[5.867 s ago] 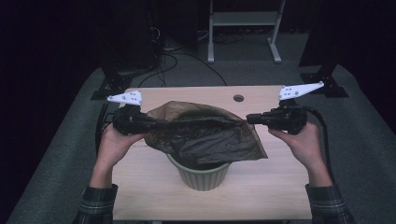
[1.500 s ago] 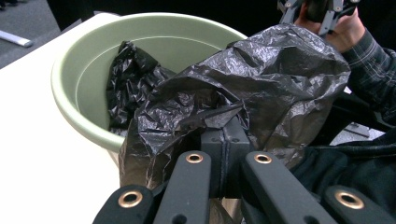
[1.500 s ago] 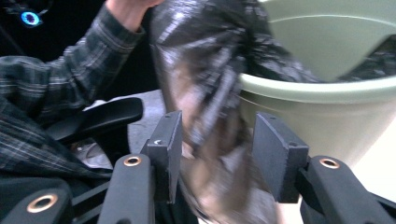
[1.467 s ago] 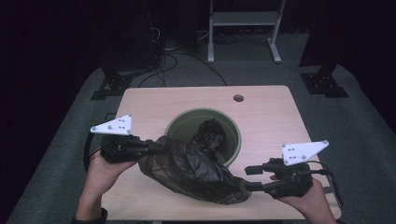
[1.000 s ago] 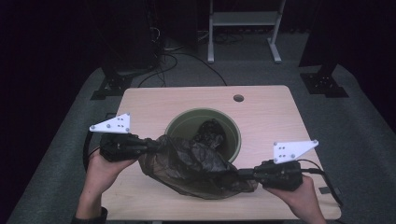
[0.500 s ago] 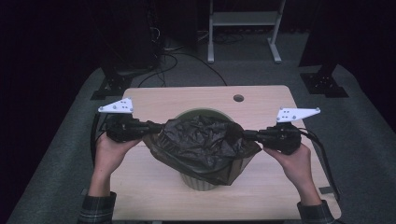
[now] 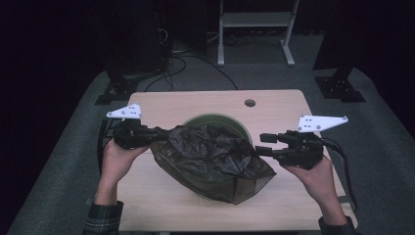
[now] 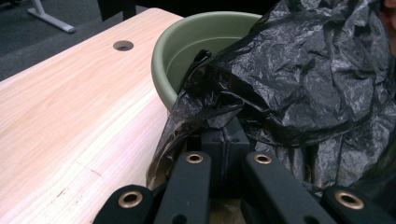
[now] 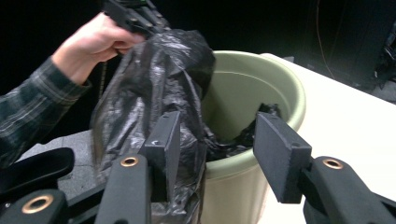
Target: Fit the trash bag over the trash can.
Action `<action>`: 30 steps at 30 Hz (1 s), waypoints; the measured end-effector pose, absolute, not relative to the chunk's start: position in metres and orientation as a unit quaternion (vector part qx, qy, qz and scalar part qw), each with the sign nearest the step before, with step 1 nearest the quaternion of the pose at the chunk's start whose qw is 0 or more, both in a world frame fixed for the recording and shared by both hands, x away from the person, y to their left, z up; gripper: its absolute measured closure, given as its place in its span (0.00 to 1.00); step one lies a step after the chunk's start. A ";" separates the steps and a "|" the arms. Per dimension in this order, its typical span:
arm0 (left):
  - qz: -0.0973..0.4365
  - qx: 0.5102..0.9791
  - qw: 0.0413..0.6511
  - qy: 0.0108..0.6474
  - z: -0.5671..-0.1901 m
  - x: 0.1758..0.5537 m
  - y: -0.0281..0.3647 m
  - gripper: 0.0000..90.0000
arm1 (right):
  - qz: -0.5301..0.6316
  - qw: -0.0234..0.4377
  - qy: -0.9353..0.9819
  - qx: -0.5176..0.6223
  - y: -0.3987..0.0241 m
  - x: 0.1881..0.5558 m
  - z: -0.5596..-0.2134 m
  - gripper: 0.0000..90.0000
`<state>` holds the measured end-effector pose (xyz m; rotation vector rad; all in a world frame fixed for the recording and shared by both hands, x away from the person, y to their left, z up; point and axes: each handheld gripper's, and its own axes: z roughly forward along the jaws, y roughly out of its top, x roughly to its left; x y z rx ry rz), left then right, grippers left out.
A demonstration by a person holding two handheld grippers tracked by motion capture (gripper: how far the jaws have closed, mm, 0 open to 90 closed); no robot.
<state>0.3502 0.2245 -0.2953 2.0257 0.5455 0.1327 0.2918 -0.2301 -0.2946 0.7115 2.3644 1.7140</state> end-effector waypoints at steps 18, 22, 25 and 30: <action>0.055 0.840 0.493 0.220 -0.291 0.344 0.220 1.00 | 0.522 0.049 0.824 0.217 -0.232 0.224 -0.337 0.72; 0.057 0.838 0.495 0.223 -0.291 0.348 0.221 1.00 | 0.538 0.057 0.814 0.211 -0.227 0.233 -0.334 0.97; 0.061 0.835 0.497 0.228 -0.291 0.355 0.223 1.00 | 0.560 0.068 0.797 0.218 -0.232 0.247 -0.325 0.99; 0.066 0.831 0.497 0.241 -0.294 0.371 0.222 1.00 | 0.575 0.081 0.777 0.243 -0.242 0.279 -0.315 0.99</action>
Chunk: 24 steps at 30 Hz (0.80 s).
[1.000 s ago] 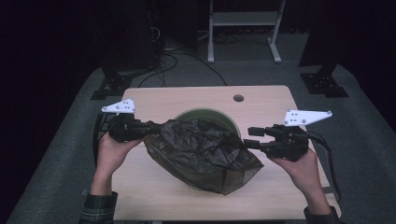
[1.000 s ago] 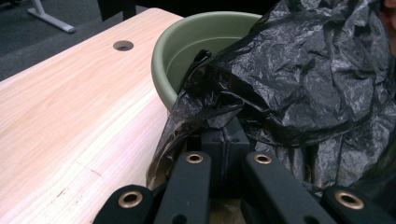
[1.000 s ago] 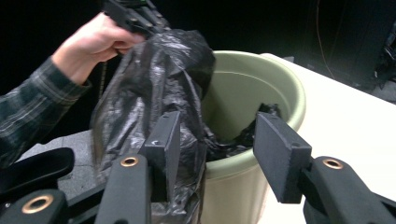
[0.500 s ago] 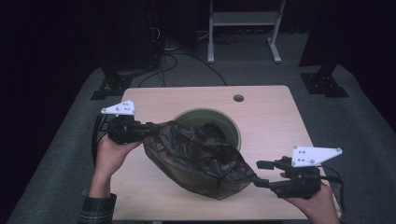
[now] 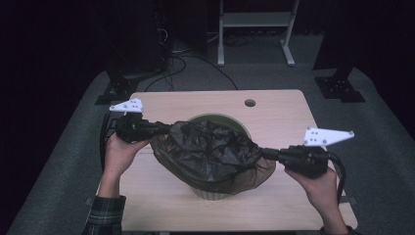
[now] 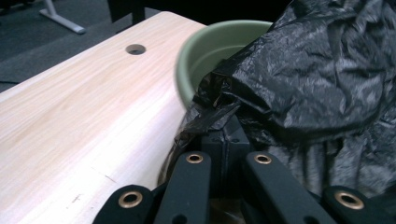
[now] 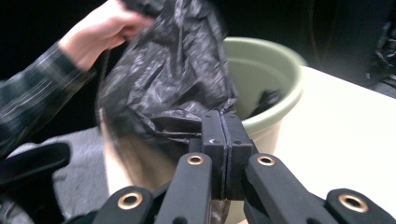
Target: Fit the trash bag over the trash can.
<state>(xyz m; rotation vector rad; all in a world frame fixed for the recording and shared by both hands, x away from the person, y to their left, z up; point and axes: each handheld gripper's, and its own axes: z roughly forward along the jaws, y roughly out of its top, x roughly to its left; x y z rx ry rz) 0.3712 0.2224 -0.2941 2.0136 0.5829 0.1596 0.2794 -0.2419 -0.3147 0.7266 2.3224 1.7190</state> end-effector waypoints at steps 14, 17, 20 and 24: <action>0.060 0.833 0.466 0.292 -0.332 0.405 0.226 1.00 | 0.519 0.080 0.774 0.353 -0.246 0.356 -0.357 0.99; 0.060 0.832 0.472 0.285 -0.332 0.401 0.226 1.00 | 0.532 0.077 0.766 0.353 -0.248 0.355 -0.357 0.83; 0.065 0.831 0.475 0.281 -0.327 0.398 0.227 1.00 | 0.548 0.091 0.760 0.338 -0.246 0.349 -0.341 0.73; 0.069 0.832 0.477 0.274 -0.321 0.392 0.226 1.00 | 0.561 0.100 0.763 0.304 -0.236 0.342 -0.318 0.67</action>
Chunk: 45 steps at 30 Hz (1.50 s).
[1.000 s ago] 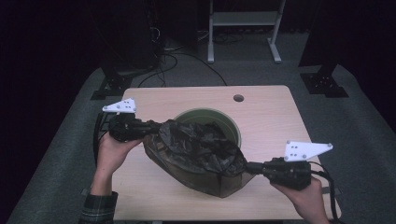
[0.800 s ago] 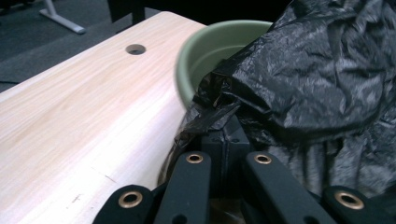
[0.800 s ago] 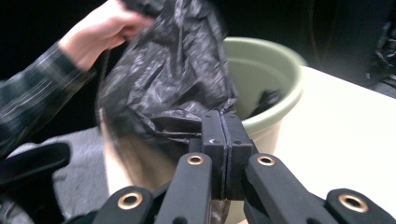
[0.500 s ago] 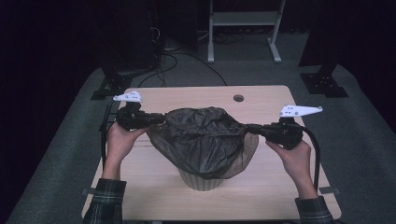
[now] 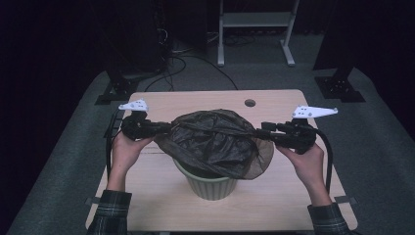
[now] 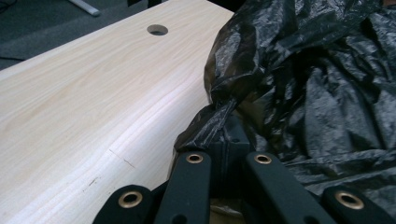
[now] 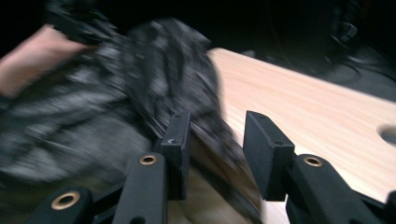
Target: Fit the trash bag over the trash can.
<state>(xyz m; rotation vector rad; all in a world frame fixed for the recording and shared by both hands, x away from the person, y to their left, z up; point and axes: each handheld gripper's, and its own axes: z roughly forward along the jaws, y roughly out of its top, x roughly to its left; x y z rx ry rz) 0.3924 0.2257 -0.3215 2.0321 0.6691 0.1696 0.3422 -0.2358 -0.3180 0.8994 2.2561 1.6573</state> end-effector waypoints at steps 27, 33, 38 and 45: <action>0.063 0.799 0.531 0.275 -0.302 0.416 0.231 0.94 | 0.560 0.119 0.754 0.321 -0.220 0.392 -0.303 1.00; 0.055 0.802 0.508 0.309 -0.326 0.439 0.222 0.99 | 0.538 0.107 0.754 0.362 -0.218 0.421 -0.326 1.00; 0.041 0.814 0.478 0.328 -0.350 0.444 0.217 1.00 | 0.515 0.097 0.764 0.375 -0.213 0.429 -0.349 1.00; 0.018 0.837 0.439 0.326 -0.378 0.435 0.212 1.00 | 0.486 0.082 0.781 0.383 -0.206 0.426 -0.381 1.00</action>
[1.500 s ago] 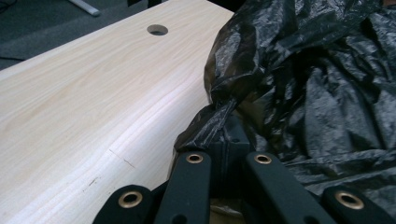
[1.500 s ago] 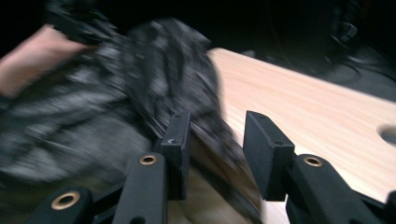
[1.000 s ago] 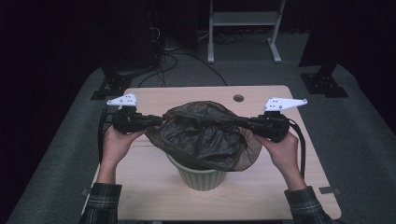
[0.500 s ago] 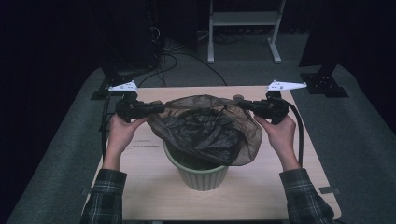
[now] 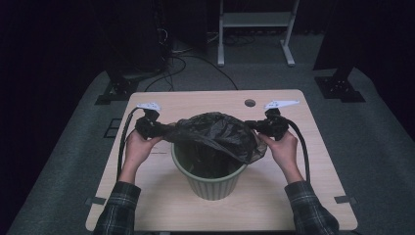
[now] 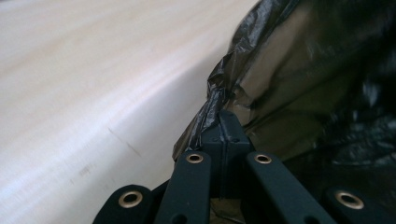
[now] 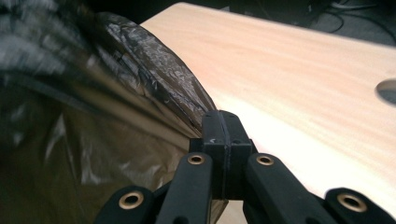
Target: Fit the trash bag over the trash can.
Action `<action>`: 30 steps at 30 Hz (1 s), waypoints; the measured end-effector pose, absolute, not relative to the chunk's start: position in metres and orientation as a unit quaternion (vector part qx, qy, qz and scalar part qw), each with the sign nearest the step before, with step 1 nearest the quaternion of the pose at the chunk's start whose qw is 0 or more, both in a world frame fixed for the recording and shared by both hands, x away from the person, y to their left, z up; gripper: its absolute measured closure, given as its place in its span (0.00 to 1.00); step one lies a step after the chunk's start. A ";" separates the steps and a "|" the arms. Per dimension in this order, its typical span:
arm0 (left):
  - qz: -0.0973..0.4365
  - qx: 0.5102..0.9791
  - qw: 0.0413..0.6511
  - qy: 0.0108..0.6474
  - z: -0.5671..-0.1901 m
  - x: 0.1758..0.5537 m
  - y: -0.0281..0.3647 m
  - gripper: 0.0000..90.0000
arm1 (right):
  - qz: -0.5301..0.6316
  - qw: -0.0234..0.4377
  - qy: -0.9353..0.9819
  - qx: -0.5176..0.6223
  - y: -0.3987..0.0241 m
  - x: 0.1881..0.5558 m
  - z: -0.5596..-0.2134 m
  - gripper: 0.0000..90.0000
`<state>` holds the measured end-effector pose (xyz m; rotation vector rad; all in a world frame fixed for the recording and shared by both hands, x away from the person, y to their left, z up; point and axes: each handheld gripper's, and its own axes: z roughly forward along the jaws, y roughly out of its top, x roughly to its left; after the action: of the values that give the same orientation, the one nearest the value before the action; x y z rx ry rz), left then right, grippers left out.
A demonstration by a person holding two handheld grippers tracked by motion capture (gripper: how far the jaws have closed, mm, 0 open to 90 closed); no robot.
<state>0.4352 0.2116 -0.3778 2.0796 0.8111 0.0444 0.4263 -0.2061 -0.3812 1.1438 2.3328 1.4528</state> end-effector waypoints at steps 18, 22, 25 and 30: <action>-0.026 0.863 0.382 0.329 -0.426 0.418 0.210 1.00 | 0.437 0.047 0.812 0.385 -0.194 0.409 -0.434 1.00; -0.003 0.854 0.395 0.340 -0.422 0.417 0.215 0.82 | 0.433 0.054 0.813 0.387 -0.195 0.409 -0.435 0.88; 0.014 0.840 0.413 0.352 -0.408 0.416 0.229 0.65 | 0.443 0.062 0.806 0.388 -0.203 0.409 -0.424 0.79; 0.032 0.828 0.437 0.349 -0.372 0.406 0.251 0.52 | 0.463 0.073 0.790 0.395 -0.226 0.406 -0.396 0.65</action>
<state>0.4057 0.2508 -0.3720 2.0590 0.8688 0.0804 0.4058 -0.2257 -0.3957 1.1862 2.3729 1.3910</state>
